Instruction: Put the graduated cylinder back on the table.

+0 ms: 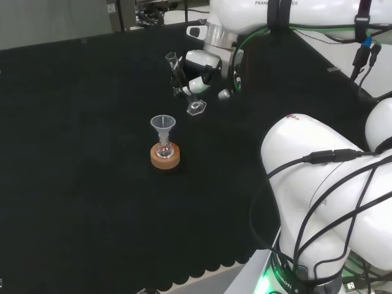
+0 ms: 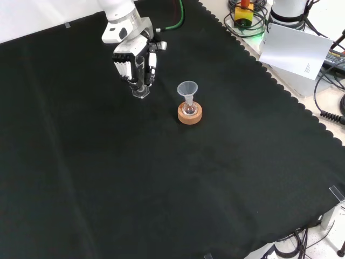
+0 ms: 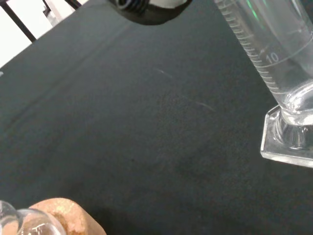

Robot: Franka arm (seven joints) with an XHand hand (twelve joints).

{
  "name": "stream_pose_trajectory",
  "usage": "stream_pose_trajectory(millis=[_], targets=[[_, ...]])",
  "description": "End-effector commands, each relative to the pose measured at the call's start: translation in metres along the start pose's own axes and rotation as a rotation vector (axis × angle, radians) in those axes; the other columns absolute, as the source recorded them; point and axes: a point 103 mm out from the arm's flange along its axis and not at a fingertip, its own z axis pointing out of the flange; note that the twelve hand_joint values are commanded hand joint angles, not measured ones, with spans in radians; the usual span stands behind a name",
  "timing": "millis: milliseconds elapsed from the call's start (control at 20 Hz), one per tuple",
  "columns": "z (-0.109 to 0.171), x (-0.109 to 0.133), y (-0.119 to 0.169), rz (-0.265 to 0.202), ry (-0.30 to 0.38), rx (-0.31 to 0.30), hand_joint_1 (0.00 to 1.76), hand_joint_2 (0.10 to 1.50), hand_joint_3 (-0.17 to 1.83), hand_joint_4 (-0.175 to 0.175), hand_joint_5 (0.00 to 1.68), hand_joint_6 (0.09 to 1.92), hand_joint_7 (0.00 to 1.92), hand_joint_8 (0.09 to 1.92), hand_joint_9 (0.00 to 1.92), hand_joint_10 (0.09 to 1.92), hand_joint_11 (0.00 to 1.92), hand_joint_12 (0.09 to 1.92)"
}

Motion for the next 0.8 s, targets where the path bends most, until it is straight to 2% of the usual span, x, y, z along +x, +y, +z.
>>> stream_pose_trajectory(millis=[50,350,800], targets=[[0.016,-0.007,0.004,-0.001,0.084,-0.05,1.16,1.1,-0.1,-0.116,1.12,0.81,1.45,0.11,1.57,0.09,1.48,0.58],[0.033,-0.011,0.002,0.022,0.137,-0.103,1.16,1.11,-0.1,-0.117,1.11,0.82,1.45,0.11,1.57,0.09,1.48,0.58],[0.047,-0.012,0.002,0.02,0.17,-0.155,1.16,1.12,-0.12,-0.117,1.11,0.82,1.44,0.1,1.55,0.09,1.48,0.58]])
